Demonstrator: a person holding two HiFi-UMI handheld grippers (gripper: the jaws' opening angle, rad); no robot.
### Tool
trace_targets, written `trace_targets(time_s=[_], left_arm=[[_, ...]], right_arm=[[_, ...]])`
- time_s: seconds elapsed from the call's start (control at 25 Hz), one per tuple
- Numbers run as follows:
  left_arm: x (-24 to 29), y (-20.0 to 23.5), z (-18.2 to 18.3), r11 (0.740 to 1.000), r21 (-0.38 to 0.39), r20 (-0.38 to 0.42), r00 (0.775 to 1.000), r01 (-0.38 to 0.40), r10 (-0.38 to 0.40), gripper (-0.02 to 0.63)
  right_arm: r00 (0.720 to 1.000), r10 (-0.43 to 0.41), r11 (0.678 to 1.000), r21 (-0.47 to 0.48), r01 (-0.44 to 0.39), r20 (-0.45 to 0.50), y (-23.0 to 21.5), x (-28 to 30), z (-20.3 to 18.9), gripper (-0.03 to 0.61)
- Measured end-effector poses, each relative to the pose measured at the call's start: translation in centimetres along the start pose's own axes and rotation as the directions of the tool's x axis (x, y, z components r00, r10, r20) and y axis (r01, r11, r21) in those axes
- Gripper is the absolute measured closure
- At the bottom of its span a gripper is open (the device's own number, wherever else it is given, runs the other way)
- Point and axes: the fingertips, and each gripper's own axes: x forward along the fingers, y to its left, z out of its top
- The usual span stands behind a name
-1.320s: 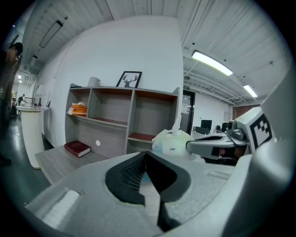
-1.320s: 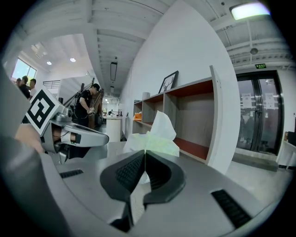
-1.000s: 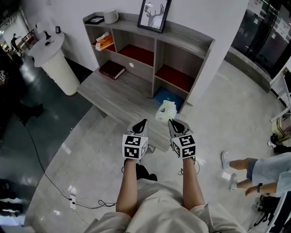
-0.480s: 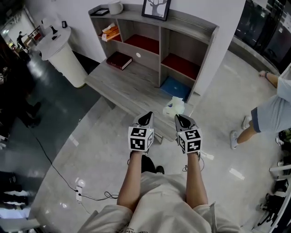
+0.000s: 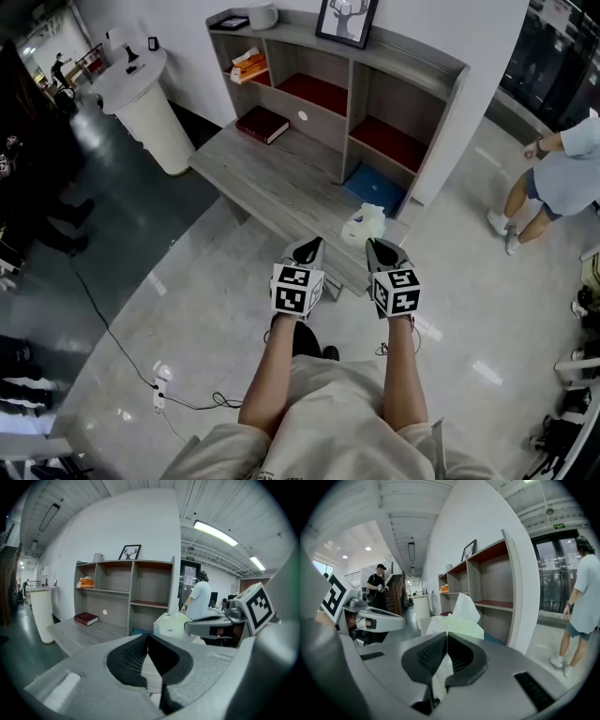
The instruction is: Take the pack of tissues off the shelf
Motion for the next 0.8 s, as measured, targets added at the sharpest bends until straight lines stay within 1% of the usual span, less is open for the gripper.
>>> trace_targets(time_s=[0.28,0.52,0.8], left_arm=[[-0.2,0.0,0.2,0.999,-0.03,0.01,1.0,-0.011,0.012,0.604],[0.1,0.6,-1.2,0.999,-0.034,-0.009,1.0,-0.018,0.018,0.604],[0.4,0.5,-1.0,1.0,-0.022,-0.016,1.0,-0.003,0.002,0.604]], right_arm=[[1.0,-0.009,1.0,0.001,0.009,0.002,-0.3,-0.6,0.3,0.561],[1.0,-0.005,1.0,-0.009,0.005,-0.004,-0.1,-0.2,-0.3,0.561],[1.0,-0.015,1.0,-0.015,0.015,-0.013,-0.4,-0.1,-0.2,0.561]])
